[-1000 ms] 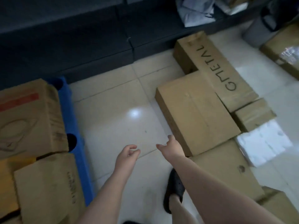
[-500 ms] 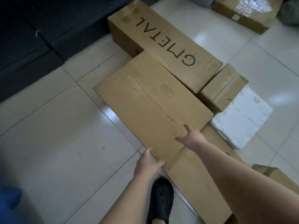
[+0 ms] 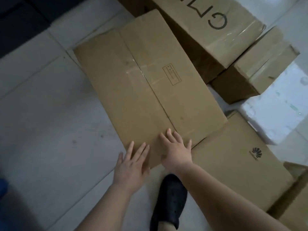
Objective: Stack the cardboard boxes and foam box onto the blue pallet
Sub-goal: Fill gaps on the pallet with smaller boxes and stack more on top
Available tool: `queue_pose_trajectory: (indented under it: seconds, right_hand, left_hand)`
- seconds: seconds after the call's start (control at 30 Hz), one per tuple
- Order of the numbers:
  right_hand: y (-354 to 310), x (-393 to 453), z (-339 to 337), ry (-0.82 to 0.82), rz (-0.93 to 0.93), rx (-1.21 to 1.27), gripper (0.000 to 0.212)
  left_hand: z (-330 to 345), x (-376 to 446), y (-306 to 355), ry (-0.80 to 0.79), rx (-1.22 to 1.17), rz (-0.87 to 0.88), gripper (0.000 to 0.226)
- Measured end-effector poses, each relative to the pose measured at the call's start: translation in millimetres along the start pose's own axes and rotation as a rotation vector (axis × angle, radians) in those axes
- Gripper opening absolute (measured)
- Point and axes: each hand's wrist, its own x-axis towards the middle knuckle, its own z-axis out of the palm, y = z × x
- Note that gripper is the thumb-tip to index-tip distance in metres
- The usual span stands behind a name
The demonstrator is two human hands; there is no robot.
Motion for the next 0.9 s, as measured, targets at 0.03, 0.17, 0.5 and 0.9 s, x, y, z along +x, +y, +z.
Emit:
queue_pose_trajectory:
  seconds: [0.03, 0.17, 0.5, 0.9]
  right_hand:
    - [-8, -2, 2, 0.04, -0.051, -0.003, 0.07]
    - [-10, 21, -16, 0.247, 0.066, 0.094, 0.074]
    - [29, 67, -67, 0.281, 0.49, 0.569, 0.103]
    - [-96, -114, -152, 0.25, 0.228, 0.437, 0.066]
  left_hand:
    - [-1, -9, -13, 0.036, -0.037, -0.043, 0.067]
    - [-9, -27, -47, 0.265, -0.44, -0.42, 0.073]
    - [-18, 28, -79, 0.469, -1.347, -0.93, 0.083]
    - [-123, -213, -86, 0.546, -1.195, -1.083, 0.074]
